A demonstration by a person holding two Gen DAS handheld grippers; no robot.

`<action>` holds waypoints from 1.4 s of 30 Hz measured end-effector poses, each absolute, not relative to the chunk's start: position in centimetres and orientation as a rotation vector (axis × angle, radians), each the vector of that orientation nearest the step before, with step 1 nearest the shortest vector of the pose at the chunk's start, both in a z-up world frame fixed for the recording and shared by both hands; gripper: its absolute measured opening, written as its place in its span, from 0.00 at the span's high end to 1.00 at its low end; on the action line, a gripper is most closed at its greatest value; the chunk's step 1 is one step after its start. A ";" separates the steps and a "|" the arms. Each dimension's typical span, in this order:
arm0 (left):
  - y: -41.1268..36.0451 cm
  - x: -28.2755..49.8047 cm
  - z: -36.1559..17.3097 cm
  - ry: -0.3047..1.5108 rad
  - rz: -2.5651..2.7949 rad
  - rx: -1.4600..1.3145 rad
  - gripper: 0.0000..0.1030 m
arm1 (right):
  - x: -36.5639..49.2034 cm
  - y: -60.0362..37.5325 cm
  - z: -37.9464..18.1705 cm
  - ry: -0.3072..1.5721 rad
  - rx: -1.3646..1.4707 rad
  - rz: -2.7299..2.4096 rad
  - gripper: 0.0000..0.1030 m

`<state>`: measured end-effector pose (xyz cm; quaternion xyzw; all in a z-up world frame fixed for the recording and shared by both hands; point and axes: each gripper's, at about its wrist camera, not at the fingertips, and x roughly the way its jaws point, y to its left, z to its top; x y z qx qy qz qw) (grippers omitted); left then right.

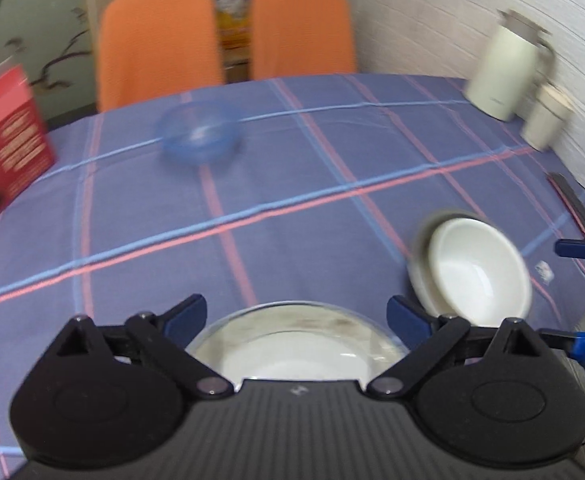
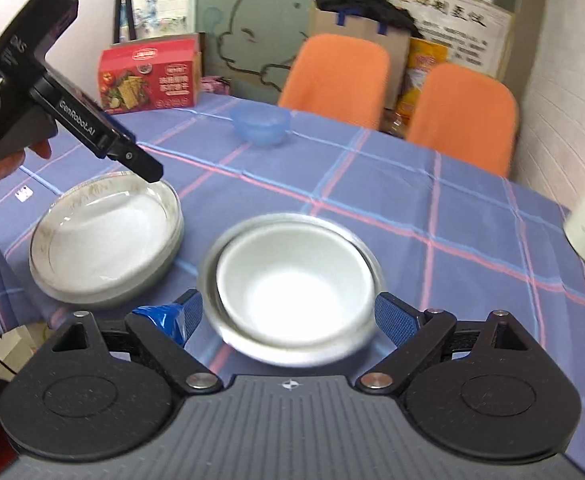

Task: Organize plates and bowls
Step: 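Move the left tool toward the blue plastic bowl, then grip the rim of the translucent blue bowl with the left tool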

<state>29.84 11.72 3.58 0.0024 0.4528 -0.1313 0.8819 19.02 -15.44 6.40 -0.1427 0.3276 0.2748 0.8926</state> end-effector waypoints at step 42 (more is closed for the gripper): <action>17.9 55.4 -4.0 0.915 -0.115 -0.157 0.06 | 43.2 2.5 -0.2 0.805 -0.283 0.657 0.16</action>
